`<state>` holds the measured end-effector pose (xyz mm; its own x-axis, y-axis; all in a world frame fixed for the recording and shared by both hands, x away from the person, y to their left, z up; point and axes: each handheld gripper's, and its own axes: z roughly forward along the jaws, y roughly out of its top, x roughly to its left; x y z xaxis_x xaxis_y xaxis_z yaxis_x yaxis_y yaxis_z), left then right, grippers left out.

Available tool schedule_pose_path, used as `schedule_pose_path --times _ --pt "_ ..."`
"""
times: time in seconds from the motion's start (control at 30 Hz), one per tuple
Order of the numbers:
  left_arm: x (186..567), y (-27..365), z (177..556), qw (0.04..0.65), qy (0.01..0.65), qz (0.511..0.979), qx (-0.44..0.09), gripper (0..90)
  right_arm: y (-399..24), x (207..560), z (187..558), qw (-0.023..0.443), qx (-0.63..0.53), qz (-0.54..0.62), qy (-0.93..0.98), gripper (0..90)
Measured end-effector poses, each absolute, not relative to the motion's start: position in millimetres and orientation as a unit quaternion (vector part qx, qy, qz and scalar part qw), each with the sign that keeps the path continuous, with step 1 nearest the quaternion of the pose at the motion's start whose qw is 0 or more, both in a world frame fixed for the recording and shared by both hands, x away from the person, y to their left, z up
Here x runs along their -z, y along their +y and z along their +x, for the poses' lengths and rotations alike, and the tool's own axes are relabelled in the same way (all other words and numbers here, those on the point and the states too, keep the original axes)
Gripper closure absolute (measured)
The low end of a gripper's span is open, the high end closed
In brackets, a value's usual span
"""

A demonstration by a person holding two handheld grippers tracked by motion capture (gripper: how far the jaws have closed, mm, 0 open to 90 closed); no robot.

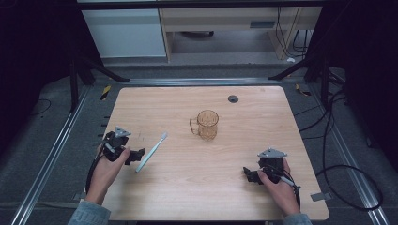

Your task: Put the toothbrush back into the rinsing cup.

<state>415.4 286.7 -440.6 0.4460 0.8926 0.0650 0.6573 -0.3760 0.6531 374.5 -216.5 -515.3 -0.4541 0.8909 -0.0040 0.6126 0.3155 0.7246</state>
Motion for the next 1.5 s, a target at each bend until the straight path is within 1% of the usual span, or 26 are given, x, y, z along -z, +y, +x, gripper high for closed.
schedule_pose_path --times 0.17,0.23,0.4,0.5,0.63,0.7,0.8,0.9,1.0,1.17,1.5 --pt "436.4 282.9 419.8 0.264 0.472 0.818 -0.197 5.8 -216.4 515.2 374.5 0.207 -0.335 0.480 0.784 0.4" --pt "433.4 279.1 421.5 0.249 0.460 0.832 -0.186 6.2 -216.4 515.2 374.5 0.207 -0.336 0.480 0.784 0.4" --pt "429.3 276.8 420.6 0.243 0.448 0.842 -0.176 6.7 -216.4 515.2 374.5 0.207 -0.335 0.480 0.784 0.4" --pt "428.2 277.2 420.9 0.233 0.442 0.850 -0.166 10.1 -216.4 515.2 374.6 0.208 -0.335 0.480 0.784 0.3" --pt "426.9 276.4 422.6 0.232 0.438 0.854 -0.160 10.7 -215.7 515.2 374.8 0.209 -0.334 0.483 0.782 0.3" --pt "425.5 273.8 423.7 0.229 0.433 0.858 -0.156 10.7 -215.7 515.2 375.0 0.209 -0.335 0.482 0.782 0.4" --pt "423.5 269.6 424.3 0.207 0.430 0.866 -0.151 7.8 -215.6 515.2 374.9 0.209 -0.335 0.483 0.782 0.4" --pt "417.3 267.5 425.2 0.203 0.425 0.870 -0.143 7.3 -215.1 515.2 374.9 0.210 -0.334 0.487 0.779 0.3" --pt "410.8 266.1 429.8 0.213 0.411 0.874 -0.149 7.1 -214.8 515.9 375.4 0.218 -0.331 0.486 0.779 0.4" --pt "402.5 264.0 435.7 0.218 0.405 0.874 -0.157 4.6 -214.1 515.3 375.9 0.213 -0.333 0.490 0.777 0.3" --pt "401.1 254.5 445.1 0.204 0.387 0.888 -0.141 6.0 -212.3 515.2 379.0 0.213 -0.331 0.495 0.775 0.3"
